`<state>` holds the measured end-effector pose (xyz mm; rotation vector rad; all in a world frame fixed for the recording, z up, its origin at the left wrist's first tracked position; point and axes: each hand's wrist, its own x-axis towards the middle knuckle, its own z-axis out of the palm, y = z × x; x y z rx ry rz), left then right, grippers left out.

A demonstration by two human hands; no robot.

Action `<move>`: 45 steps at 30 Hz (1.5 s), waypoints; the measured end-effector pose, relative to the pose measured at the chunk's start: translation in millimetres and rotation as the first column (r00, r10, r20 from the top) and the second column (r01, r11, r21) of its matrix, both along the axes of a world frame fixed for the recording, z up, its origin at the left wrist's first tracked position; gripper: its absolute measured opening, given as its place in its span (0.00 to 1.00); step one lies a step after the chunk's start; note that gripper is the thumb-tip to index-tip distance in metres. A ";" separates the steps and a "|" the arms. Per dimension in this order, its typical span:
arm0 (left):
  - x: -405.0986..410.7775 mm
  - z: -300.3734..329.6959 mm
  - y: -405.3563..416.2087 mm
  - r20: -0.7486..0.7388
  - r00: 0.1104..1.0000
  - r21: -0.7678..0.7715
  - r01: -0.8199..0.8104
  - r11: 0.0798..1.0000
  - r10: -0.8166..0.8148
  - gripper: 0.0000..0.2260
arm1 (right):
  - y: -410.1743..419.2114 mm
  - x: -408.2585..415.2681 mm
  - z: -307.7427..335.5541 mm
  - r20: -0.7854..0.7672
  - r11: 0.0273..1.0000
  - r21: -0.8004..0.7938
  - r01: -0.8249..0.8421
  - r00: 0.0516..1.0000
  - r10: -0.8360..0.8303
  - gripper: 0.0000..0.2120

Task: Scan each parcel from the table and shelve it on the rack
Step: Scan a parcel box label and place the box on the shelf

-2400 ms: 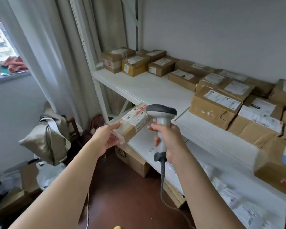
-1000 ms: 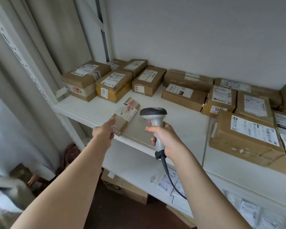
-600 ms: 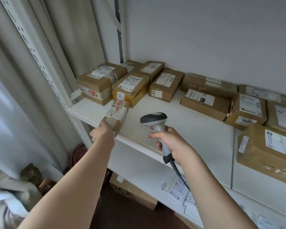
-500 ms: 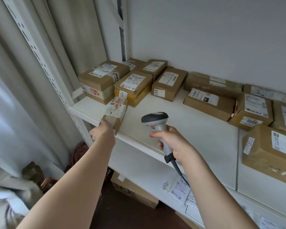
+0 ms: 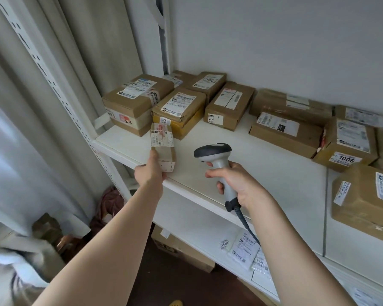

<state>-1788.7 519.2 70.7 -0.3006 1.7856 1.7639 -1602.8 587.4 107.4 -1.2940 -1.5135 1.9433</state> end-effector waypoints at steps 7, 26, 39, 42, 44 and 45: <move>17.8 2.6 -3.4 -0.192 0.981 0.182 0.017 0.983 0.019 0.14 | 6.9 14.2 4.2 -0.040 0.994 -0.032 0.102 0.994 -0.103 0.12; 53.2 20.5 70.5 -0.014 0.980 -0.019 0.199 0.980 -0.199 0.13 | 23.9 46.7 2.9 -0.056 0.968 -0.043 0.247 0.967 -0.250 0.10; 53.7 18.7 84.6 0.034 0.977 0.078 0.205 0.976 -0.209 0.04 | 36.2 44.5 3.1 -0.044 0.970 -0.030 0.242 0.969 -0.243 0.13; 51.8 13.3 82.5 0.051 0.980 0.100 0.186 0.977 -0.192 0.07 | 37.9 44.4 2.1 -0.038 0.973 -0.025 0.228 0.973 -0.229 0.13; 52.1 13.3 82.1 0.063 0.985 0.097 0.156 0.983 -0.162 0.03 | 38.6 45.1 1.6 -0.041 0.974 -0.033 0.224 0.973 -0.225 0.13; 52.6 15.2 82.1 0.071 0.987 0.091 0.137 0.986 -0.144 0.04 | 38.7 45.9 1.4 -0.042 0.975 -0.037 0.221 0.974 -0.222 0.13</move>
